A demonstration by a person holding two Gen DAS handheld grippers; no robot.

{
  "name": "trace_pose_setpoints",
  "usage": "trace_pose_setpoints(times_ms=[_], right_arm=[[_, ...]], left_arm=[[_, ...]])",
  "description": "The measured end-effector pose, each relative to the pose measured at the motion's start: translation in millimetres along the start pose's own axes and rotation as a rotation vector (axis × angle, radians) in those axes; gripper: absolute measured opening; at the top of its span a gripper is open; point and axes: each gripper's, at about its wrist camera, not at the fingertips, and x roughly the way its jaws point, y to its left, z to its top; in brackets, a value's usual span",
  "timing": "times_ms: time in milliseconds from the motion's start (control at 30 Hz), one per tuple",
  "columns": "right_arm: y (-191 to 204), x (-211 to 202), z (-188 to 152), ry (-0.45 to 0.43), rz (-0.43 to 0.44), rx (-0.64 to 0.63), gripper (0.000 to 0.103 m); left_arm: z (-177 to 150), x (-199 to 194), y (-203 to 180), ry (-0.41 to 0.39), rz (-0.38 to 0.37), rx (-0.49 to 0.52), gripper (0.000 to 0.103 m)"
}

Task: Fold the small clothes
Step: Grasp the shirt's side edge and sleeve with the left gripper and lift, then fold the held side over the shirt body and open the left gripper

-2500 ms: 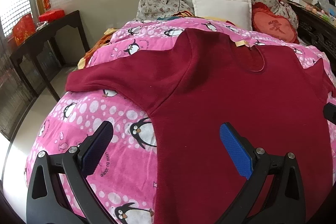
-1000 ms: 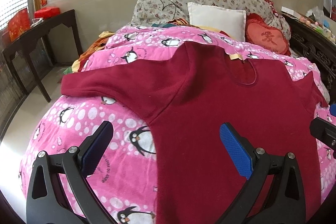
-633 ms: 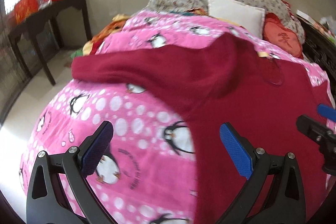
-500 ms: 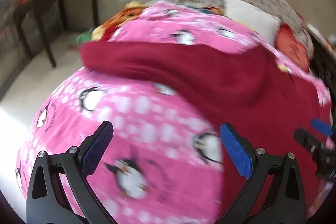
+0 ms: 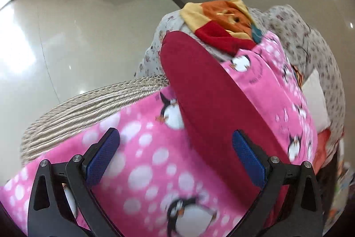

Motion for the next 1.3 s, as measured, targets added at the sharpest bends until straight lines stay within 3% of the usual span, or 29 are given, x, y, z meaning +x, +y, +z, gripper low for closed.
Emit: trace_pose_setpoints(times_ms=[100, 167, 267, 367, 400, 567, 700, 833, 900, 1033, 1100, 1167, 1233, 1300], right_arm=[[6.0, 3.4, -4.5, 0.011, 0.025, -0.013, 0.099], [3.1, 2.6, -8.6, 0.023, 0.021, -0.013, 0.098], [-10.7, -9.3, -13.6, 0.02, 0.0, -0.001, 0.098], [-31.8, -34.0, -20.7, -0.014, -0.026, 0.023, 0.098], [-38.8, -42.6, -23.8, -0.025, -0.036, 0.03, 0.098], [-91.7, -85.7, -42.0, -0.08, -0.11, 0.118, 0.098], [-138.3, -115.9, -62.1, -0.117, -0.158, 0.225, 0.098], [-182.0, -137.2, -85.7, -0.138, -0.195, 0.332, 0.098], [-200.9, -142.6, -97.3, -0.13, -0.212, 0.367, 0.098], [-235.3, -148.0, -119.7, -0.112, -0.294, 0.424, 0.098], [-250.9, -150.1, -129.2, -0.104, -0.289, 0.472, 0.098], [-260.6, -151.5, -137.7, -0.106, -0.249, 0.518, 0.098], [-263.5, -150.5, -141.5, -0.107, -0.212, 0.542, 0.098], [-262.2, -146.3, -140.1, -0.109, -0.173, 0.546, 0.098]], left_arm=[[7.5, 9.6, -6.1, -0.024, 0.013, 0.024, 0.094], [9.0, 16.5, -14.4, -0.028, -0.026, 0.062, 0.059], [15.9, 19.6, -22.2, -0.051, -0.048, 0.077, 0.028], [11.9, -9.9, -31.7, -0.116, -0.084, 0.104, 0.012], [6.4, -30.1, -38.0, -0.146, -0.151, 0.114, 0.01], [-40.4, -107.7, -105.9, -0.232, -0.304, 0.311, 0.01], [-114.7, -138.6, -179.9, -0.198, -0.449, 0.521, 0.01], [-198.2, -123.2, -235.7, -0.088, -0.539, 0.683, 0.01], [-244.8, -97.0, -256.3, -0.003, -0.562, 0.759, 0.01], [-294.0, -41.5, -276.2, 0.142, -0.565, 0.816, 0.012], [-307.6, -25.2, -273.6, 0.202, -0.522, 0.864, 0.025], [-308.1, -29.5, -267.5, 0.227, -0.53, 0.869, 0.046], [-301.1, -53.8, -253.7, 0.209, -0.568, 0.88, 0.06], [-293.0, -76.6, -237.8, 0.136, -0.566, 0.902, 0.072]])
